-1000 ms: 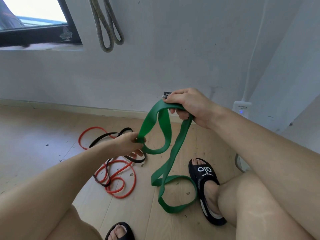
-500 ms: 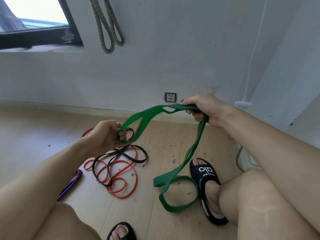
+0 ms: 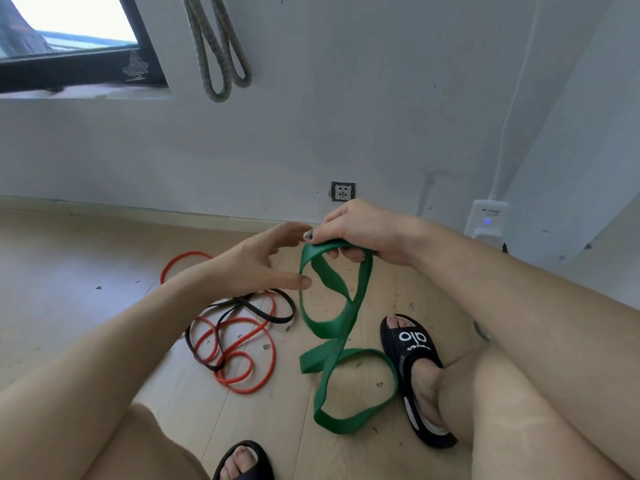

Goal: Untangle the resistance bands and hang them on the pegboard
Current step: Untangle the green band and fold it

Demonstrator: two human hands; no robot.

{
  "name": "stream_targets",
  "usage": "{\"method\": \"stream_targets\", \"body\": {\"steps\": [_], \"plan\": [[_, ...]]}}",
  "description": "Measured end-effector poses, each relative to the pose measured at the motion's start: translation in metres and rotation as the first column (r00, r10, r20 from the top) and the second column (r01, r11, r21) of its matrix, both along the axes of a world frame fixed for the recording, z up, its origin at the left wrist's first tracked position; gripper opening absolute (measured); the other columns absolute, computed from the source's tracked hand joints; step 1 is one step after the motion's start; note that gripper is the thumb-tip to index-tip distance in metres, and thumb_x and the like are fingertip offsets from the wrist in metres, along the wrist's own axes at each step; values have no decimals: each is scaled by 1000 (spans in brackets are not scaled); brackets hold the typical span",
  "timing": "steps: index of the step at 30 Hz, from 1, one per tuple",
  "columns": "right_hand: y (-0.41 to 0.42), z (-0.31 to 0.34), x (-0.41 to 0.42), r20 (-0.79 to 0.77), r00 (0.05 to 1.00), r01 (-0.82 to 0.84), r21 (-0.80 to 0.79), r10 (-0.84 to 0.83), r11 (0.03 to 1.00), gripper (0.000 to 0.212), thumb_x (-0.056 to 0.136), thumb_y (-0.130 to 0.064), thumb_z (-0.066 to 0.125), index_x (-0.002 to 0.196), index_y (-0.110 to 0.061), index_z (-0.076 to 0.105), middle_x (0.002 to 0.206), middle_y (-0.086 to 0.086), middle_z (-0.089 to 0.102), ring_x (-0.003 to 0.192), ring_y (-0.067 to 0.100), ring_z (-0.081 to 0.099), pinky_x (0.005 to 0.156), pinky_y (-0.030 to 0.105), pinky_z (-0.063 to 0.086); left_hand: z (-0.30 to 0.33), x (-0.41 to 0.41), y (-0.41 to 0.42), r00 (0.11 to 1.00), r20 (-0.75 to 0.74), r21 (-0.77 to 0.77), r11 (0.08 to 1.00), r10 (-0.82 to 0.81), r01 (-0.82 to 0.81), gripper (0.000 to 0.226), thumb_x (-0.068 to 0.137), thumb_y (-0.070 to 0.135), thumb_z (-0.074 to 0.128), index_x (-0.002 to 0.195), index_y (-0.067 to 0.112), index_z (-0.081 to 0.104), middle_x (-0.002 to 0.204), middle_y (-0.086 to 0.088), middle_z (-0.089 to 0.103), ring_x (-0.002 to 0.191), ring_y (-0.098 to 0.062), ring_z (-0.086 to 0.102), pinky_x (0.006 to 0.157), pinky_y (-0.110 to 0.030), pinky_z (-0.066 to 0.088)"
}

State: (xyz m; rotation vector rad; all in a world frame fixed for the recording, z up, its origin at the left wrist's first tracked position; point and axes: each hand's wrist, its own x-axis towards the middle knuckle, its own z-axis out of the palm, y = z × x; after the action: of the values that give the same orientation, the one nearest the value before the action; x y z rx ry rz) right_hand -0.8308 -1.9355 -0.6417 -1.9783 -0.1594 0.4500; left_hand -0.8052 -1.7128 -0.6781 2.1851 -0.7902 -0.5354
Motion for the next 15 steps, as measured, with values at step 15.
{"method": "stream_targets", "body": {"steps": [15], "plan": [[-8, 5, -8, 86, 986, -113, -304, 145, 946, 45, 71, -27, 90, 102, -27, 57, 92, -5, 67, 81, 9, 64, 67, 25, 47, 30, -9, -8, 990, 72, -165, 980, 123, -110, 17, 95, 31, 69, 91, 16, 65, 68, 6, 61, 63, -8, 60, 61, -26, 47]]}}
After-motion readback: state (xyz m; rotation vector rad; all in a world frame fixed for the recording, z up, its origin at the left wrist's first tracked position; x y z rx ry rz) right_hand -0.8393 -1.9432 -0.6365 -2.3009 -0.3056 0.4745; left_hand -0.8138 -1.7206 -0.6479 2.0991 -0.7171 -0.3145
